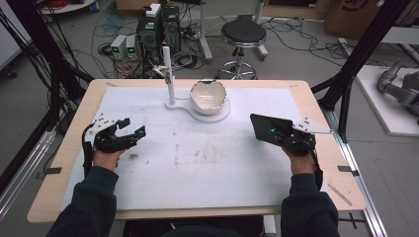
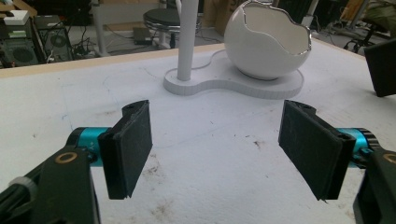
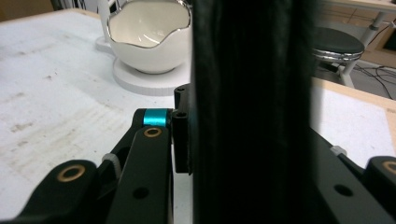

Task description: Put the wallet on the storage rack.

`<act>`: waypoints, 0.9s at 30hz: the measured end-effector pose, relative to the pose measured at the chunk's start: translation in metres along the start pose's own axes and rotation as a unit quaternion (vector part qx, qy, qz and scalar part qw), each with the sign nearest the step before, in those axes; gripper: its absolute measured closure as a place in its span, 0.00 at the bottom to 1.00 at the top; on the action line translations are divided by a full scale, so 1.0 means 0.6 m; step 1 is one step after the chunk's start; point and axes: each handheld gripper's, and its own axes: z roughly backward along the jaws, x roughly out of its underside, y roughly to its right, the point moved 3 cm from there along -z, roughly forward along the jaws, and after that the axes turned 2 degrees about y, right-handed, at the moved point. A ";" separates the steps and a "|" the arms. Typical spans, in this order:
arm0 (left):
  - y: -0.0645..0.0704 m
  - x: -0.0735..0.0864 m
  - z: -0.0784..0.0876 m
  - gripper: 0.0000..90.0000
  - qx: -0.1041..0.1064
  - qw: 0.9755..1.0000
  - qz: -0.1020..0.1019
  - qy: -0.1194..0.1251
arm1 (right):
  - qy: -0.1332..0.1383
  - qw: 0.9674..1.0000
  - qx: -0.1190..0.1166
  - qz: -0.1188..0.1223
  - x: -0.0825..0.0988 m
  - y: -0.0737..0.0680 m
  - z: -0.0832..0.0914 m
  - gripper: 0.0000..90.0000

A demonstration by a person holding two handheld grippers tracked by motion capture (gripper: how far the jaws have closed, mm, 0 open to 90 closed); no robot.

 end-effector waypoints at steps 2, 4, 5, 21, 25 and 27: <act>-0.001 0.000 0.000 0.29 -0.002 1.000 0.001 0.001 | 0.001 1.000 0.005 0.001 -0.001 0.001 0.001 0.79; -0.001 0.000 0.001 0.29 -0.002 1.000 0.001 0.001 | 0.004 1.000 0.005 0.006 -0.002 -0.001 0.002 0.80; -0.001 0.000 0.000 0.29 -0.002 1.000 0.001 0.001 | 0.007 1.000 0.003 0.008 -0.005 -0.002 0.004 0.80; -0.002 -0.001 0.002 0.29 -0.002 1.000 0.002 0.004 | -0.172 0.984 -0.034 0.030 -0.093 -0.001 -0.032 0.77; -0.003 -0.001 0.003 0.29 -0.003 1.000 0.003 0.005 | -0.110 0.992 -0.057 0.019 -0.097 -0.004 -0.046 0.75; -0.003 -0.001 0.002 0.29 -0.002 1.000 0.003 0.005 | -0.078 0.995 -0.058 0.018 -0.097 -0.005 -0.051 0.71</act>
